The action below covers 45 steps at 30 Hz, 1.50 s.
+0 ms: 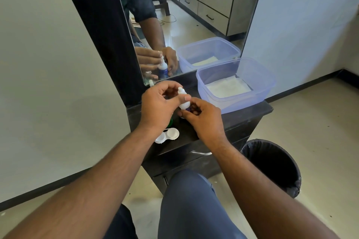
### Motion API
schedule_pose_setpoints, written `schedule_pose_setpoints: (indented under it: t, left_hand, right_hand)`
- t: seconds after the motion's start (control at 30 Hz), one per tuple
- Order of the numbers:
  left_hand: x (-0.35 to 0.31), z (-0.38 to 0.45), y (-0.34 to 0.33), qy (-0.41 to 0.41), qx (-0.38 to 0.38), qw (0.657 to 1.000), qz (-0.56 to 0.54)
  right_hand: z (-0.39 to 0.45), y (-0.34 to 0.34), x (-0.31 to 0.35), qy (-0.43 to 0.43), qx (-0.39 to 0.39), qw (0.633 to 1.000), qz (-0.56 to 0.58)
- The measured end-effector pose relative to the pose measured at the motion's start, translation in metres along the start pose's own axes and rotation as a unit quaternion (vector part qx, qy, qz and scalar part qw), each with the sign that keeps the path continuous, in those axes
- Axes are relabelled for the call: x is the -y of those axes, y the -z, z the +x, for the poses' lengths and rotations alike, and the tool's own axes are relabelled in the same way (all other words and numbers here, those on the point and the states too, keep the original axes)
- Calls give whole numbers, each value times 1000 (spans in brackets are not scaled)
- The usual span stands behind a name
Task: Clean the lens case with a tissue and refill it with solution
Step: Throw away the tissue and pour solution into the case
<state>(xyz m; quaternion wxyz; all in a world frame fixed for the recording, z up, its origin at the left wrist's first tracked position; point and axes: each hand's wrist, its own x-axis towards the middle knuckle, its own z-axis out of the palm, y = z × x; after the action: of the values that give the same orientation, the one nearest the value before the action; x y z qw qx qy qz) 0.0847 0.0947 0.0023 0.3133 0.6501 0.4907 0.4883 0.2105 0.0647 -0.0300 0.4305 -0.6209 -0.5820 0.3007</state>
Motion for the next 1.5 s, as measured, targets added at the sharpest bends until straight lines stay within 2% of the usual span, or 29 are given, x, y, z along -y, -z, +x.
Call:
schedule_pose_setpoints:
  t: [0.13, 0.2, 0.3, 0.43, 0.67, 0.73, 0.87, 1.0, 1.07, 1.13, 1.2, 1.37, 1.5]
  left_hand:
    - [-6, 9, 3, -25, -39, 998, 30]
    - [0, 12, 12, -3, -38, 997, 60]
    - [18, 16, 24, 66, 6, 990, 127]
    - [34, 20, 31, 93, 58, 971, 212]
    - [35, 23, 34, 129, 97, 965, 208]
    - [28, 14, 42, 128, 79, 970, 190]
    - [9, -42, 59, 98, -18, 984, 147]
    - [15, -91, 62, 106, -32, 984, 141]
    - [20, -100, 59, 107, -35, 982, 152]
    - [25, -101, 55, 103, -28, 981, 162]
    - [28, -100, 51, 106, -21, 978, 176]
    - [29, -102, 39, 114, -85, 963, 229]
    - [28, -106, 33, 116, -101, 958, 243]
  right_hand:
    - [1, 0, -1, -14, 7, 1000, -3]
    - [1, 0, -2, -14, 8, 1000, -3]
    - [0, 2, -2, -14, 5, 1000, -1]
    - [0, 1, -1, -20, 3, 1000, 0]
    - [0, 2, 1, -25, 18, 1000, 0]
    - [1, 3, 1, -27, 26, 999, -4]
    - [-1, 2, 2, -18, 38, 999, 17]
    - [-6, 10, 6, -6, 58, 985, 160]
    - [-8, 14, 7, -41, 104, 953, 281]
    - [-8, 15, 7, -58, 163, 925, 338]
    - [-9, 13, 6, -56, 193, 921, 334]
    - [-6, 9, 5, -33, 146, 935, 322]
    - [-3, 13, 2, -38, 166, 922, 348]
